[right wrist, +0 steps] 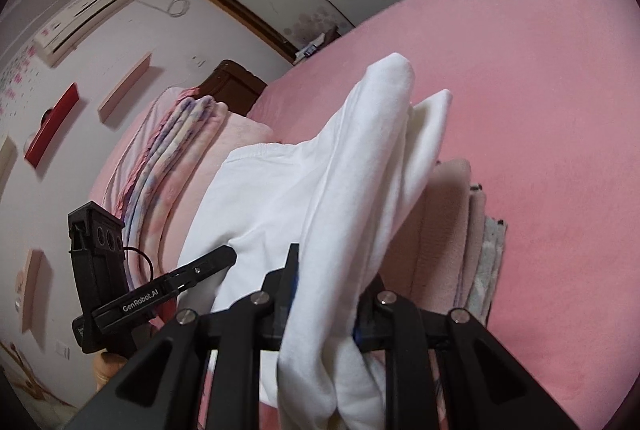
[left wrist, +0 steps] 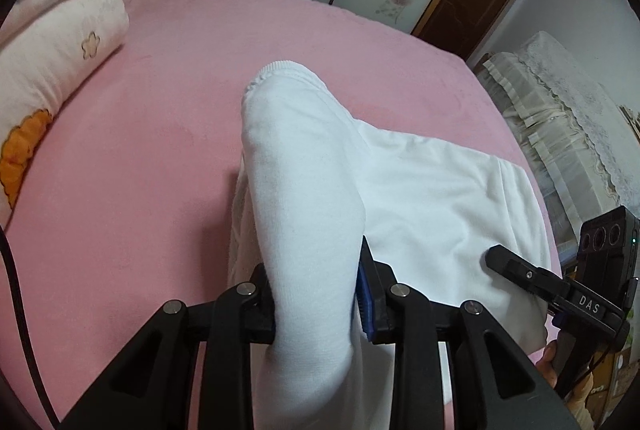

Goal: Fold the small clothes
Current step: 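Grasp the folded sweatshirt with both tools and lift it, then place the sweatshirt on top of the clothes stack and open both tools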

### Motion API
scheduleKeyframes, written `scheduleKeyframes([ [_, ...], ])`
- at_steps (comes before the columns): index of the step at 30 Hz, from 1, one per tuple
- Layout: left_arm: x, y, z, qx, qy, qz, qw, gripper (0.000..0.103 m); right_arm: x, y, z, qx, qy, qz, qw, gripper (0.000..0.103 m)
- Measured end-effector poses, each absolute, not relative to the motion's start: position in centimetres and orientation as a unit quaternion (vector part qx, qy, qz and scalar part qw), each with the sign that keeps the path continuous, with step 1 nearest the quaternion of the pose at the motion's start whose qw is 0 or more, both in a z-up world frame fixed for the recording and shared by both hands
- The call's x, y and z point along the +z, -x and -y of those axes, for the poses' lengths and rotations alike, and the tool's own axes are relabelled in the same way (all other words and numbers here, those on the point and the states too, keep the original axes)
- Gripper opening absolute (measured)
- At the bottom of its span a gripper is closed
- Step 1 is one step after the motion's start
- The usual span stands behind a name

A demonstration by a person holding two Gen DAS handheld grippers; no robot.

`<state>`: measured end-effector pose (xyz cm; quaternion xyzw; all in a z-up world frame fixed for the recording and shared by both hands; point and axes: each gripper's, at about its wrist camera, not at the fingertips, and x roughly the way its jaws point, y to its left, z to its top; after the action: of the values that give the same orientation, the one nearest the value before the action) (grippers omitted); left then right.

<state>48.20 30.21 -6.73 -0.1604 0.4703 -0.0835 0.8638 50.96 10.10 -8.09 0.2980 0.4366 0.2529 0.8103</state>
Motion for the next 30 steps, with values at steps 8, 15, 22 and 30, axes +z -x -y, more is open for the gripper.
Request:
scheduleKeyframes([
  [8, -13.1, -48.6, -33.0, -0.072, 0.22, -0.459, 0.858, 0.079, -13.5, -51.4, -8.4, 0.236, -0.311, -0.462, 0.796, 0.021],
  [15, -13.7, -47.0, -34.2, -0.052, 0.204, -0.419, 0.883, 0.087, -12.3, -50.3, -9.8, 0.254, -0.245, -0.444, 0.824, 0.03],
  [22, -11.8, -45.4, -34.1, 0.004, 0.179, -0.374, 0.91, 0.088, -10.4, -48.4, -8.5, 0.218, -0.169, -0.412, 0.869, 0.054],
  [30, -11.3, -43.2, -34.1, 0.1, 0.134, -0.348, 0.922, 0.09, -9.4, -46.1, -6.8, 0.188, -0.107, -0.385, 0.897, 0.061],
])
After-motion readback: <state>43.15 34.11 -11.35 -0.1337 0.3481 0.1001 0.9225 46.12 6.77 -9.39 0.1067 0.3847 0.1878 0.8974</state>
